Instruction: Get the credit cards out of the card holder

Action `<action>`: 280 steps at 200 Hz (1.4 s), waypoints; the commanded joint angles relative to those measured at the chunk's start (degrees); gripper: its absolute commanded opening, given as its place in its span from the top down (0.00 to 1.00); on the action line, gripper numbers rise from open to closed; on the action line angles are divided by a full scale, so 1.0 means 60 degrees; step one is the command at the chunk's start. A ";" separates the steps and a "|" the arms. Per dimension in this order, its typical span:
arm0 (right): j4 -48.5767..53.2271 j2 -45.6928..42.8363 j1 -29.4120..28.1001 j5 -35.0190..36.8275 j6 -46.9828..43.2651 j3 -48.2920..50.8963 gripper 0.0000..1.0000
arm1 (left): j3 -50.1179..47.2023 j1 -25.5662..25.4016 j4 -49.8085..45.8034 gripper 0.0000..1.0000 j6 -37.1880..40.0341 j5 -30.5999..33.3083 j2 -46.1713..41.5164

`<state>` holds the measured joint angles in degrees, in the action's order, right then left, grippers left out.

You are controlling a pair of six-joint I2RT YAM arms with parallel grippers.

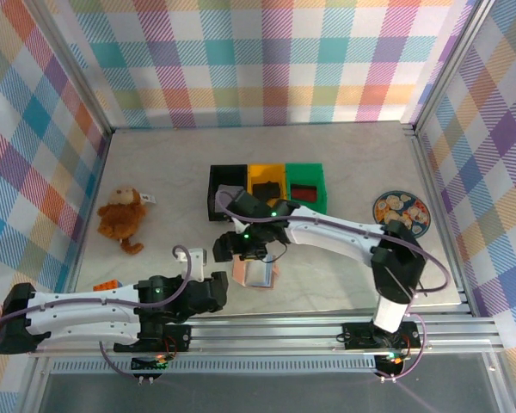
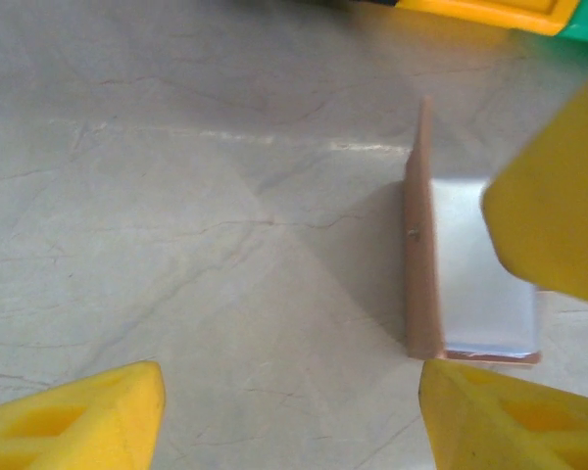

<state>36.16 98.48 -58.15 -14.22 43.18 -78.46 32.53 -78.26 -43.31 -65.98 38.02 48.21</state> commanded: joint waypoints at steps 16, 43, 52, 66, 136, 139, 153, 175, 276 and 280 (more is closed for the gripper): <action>0.0321 -0.1486 0.0387 0.0683 0.0104 0.1386 0.31 | 0.0941 -0.0067 0.0050 0.28 0.0865 0.0131 0.0535; -0.0232 -0.1986 0.0457 0.0592 0.0367 0.2426 0.36 | 0.1442 0.0011 0.0231 0.25 0.1373 -0.0017 0.1299; -0.0398 -0.2041 0.0462 0.0554 0.0447 0.2669 0.39 | 0.1643 0.0095 0.0269 0.25 0.1554 -0.0171 0.1644; -0.0564 -0.2108 0.0463 0.0628 0.0603 0.2986 0.42 | 0.1984 0.0258 0.0176 0.24 0.1754 -0.0362 0.2247; -0.1549 -0.2237 0.0459 0.0832 0.1376 0.4010 0.55 | 0.2536 0.1210 0.0601 0.24 0.2265 -0.1420 0.3773; -0.1558 -0.2223 0.0452 0.0852 0.1406 0.4032 0.55 | 0.2576 0.1240 0.0554 0.24 0.2265 -0.1443 0.3860; -0.1551 -0.2192 0.0462 0.0962 0.1522 0.4089 0.56 | 0.2688 0.1348 0.0469 0.24 0.2267 -0.1473 0.4265; -0.1660 -0.2218 0.0461 0.1105 0.1741 0.4245 0.58 | 0.2822 0.1534 0.0387 0.24 0.2225 -0.1557 0.4746; -0.2304 -0.2100 0.0317 0.1079 0.2382 0.4550 0.62 | 0.2128 0.2574 0.0070 0.25 0.1815 -0.2114 0.5306; -0.2331 -0.2054 0.0293 0.1080 0.2384 0.4548 0.62 | 0.2084 0.2596 0.0090 0.26 0.1812 -0.2144 0.5329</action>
<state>23.77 86.04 -55.46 -8.32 55.77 -52.03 46.96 -63.92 -40.53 -54.00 26.35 79.83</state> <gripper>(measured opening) 0.382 0.748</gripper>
